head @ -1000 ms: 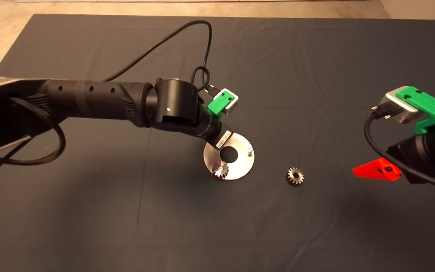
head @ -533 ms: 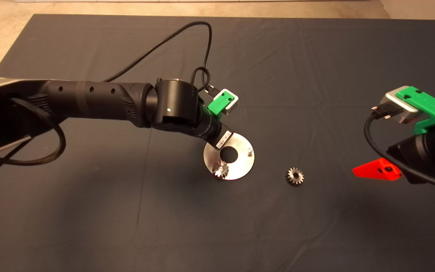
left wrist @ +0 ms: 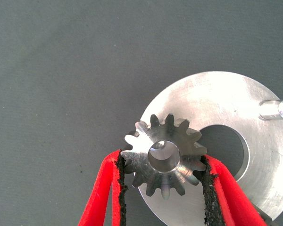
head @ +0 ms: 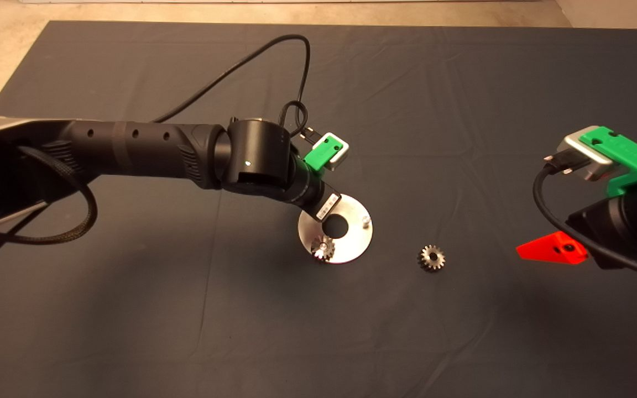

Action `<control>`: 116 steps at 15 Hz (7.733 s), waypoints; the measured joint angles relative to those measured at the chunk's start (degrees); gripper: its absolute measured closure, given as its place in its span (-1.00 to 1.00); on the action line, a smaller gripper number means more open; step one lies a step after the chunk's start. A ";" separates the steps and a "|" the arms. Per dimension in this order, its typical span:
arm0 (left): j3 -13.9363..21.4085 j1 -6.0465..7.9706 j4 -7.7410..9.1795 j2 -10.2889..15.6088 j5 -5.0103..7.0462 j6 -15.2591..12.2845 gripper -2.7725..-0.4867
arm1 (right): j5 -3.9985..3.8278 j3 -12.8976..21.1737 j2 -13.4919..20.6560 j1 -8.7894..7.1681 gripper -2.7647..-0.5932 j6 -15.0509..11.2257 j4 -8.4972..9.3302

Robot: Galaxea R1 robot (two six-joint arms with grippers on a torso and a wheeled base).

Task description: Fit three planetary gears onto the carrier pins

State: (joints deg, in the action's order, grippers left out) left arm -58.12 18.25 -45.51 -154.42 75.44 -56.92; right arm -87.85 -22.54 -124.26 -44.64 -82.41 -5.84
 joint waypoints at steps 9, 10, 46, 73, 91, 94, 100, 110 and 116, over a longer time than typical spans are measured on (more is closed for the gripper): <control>-0.53 -1.10 -0.85 0.01 -0.60 0.00 0.75 | 0.02 0.00 0.00 0.00 -0.97 0.00 0.09; -0.85 -1.08 -0.99 0.01 -1.05 0.00 0.75 | 0.00 0.00 0.00 0.00 -0.97 0.00 0.10; -1.60 -1.46 -1.42 0.00 -1.79 -0.74 0.75 | 0.00 0.00 0.00 0.00 -0.97 0.00 0.13; 2.66 -2.02 -2.06 3.44 -1.71 -0.66 -0.11 | -0.05 0.00 0.00 0.00 -0.97 0.00 0.15; 30.68 6.61 13.81 23.66 11.08 -8.85 -0.62 | 0.02 -0.02 0.00 17.58 -0.97 0.52 -7.65; 33.98 6.86 14.48 23.64 11.28 -12.82 -0.62 | 0.00 -0.04 -0.02 19.38 -0.97 1.13 -11.81; 35.04 6.88 14.53 22.70 11.82 -14.25 -0.62 | 0.02 -0.24 -0.11 23.58 -0.97 1.56 -24.71; 35.04 8.13 14.91 21.46 12.00 -17.61 -0.86 | 0.14 -1.61 -0.35 33.09 -0.97 4.44 -33.72; 36.66 8.13 14.95 21.89 12.01 -20.42 -0.86 | 0.09 -4.85 -2.11 36.44 -0.97 6.31 -36.50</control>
State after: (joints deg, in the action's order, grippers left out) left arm -21.47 26.38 -30.56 -132.52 87.44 -77.34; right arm -87.76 -27.39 -126.37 -8.20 -76.09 -42.34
